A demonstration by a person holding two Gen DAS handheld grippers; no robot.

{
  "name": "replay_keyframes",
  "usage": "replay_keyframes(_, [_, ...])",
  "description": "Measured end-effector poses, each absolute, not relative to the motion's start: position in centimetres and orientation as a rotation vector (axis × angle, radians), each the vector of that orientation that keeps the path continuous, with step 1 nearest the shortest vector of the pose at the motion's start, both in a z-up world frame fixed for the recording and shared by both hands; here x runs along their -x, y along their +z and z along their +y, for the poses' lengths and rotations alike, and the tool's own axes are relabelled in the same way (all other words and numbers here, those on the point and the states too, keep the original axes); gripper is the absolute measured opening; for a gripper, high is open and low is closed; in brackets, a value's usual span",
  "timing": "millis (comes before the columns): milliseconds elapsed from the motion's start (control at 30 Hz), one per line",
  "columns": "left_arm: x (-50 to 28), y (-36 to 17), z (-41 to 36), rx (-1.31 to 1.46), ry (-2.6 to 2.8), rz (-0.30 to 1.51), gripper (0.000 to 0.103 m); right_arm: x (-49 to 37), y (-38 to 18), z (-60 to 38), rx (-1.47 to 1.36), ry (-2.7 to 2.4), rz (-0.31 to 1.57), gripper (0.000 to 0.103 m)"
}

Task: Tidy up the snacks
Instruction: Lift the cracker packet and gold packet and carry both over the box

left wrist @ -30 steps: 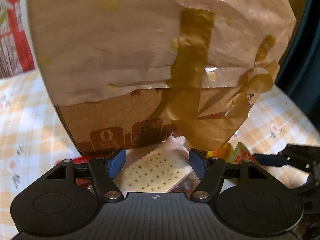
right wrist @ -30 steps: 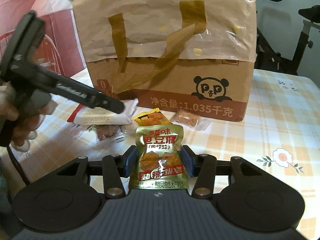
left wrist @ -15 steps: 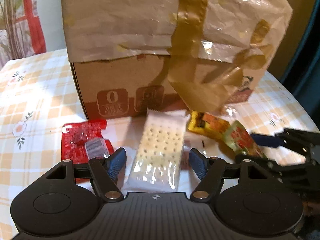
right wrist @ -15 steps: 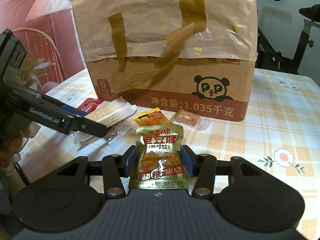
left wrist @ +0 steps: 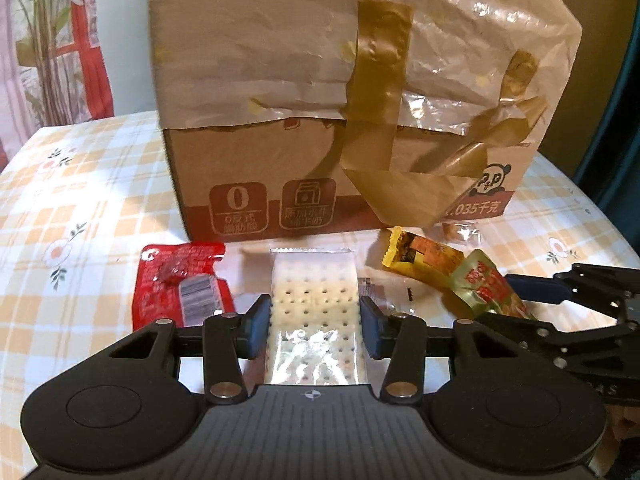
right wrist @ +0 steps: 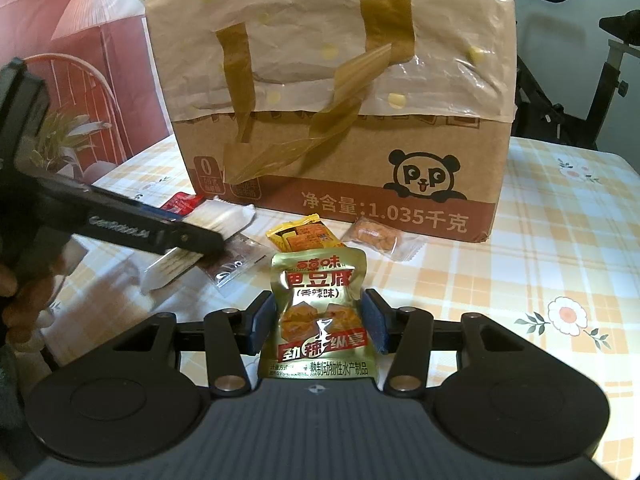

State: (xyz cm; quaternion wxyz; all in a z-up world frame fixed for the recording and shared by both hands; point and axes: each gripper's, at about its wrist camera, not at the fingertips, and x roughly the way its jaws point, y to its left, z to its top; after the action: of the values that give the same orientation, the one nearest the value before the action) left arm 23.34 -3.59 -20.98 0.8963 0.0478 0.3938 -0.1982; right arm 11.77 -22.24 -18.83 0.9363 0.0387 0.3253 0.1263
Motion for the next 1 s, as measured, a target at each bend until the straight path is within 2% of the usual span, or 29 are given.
replay_keyframes(567, [-20.8, -18.3, -1.6, -0.025, -0.363, 0.728, 0.049, -11.5, -18.6, -21.7, -0.038, 0.268, 0.659, 0.051])
replay_keyframes(1000, [-19.4, -15.7, -0.6, 0.001, -0.34, 0.642, 0.049, -10.1, -15.5, -20.9, 0.032, 0.311, 0.562, 0.051])
